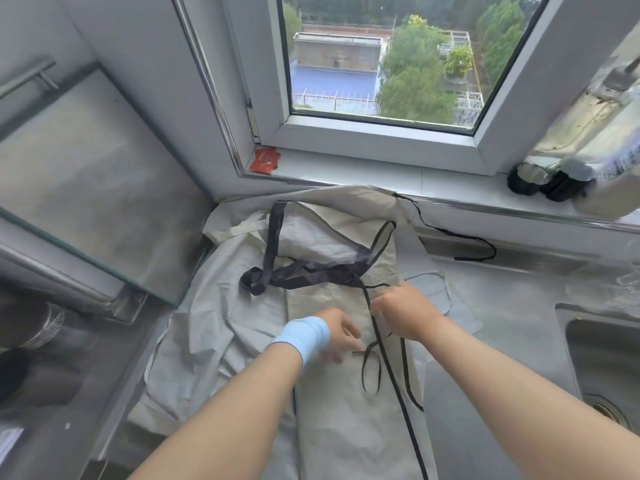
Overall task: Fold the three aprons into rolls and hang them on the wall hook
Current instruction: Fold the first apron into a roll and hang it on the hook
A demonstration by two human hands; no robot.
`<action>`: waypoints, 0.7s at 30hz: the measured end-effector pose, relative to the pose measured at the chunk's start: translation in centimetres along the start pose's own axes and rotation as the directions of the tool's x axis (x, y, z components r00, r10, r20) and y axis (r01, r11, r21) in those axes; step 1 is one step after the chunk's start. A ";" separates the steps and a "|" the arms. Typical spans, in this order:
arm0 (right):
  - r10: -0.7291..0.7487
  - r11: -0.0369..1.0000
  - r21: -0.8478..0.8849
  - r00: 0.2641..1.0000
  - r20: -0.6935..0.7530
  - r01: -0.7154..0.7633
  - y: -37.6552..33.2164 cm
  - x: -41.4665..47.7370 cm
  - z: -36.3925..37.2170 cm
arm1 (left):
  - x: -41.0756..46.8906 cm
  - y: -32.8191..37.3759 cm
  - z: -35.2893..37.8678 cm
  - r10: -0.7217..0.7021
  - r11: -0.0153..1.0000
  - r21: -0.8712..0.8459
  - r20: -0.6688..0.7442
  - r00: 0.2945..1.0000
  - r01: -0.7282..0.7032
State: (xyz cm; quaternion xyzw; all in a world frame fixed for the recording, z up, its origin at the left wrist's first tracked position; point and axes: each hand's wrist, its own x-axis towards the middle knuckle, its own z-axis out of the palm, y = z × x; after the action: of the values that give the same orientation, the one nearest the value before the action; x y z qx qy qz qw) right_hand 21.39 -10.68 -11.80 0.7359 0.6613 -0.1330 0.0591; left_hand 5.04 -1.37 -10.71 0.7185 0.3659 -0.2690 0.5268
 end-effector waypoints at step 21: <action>0.055 0.910 -0.408 0.997 -0.049 -0.070 4.2 10.7 -7.6 | 4.2 3.0 -17.5 0.405 0.634 0.689 -0.684 0.607 0.352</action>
State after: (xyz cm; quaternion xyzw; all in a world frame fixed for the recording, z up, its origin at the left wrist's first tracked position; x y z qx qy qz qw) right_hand 27.41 1.10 -7.88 0.7304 0.6514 0.0236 0.2042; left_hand 9.92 15.85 -7.01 0.9166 0.3945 -0.0412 -0.0498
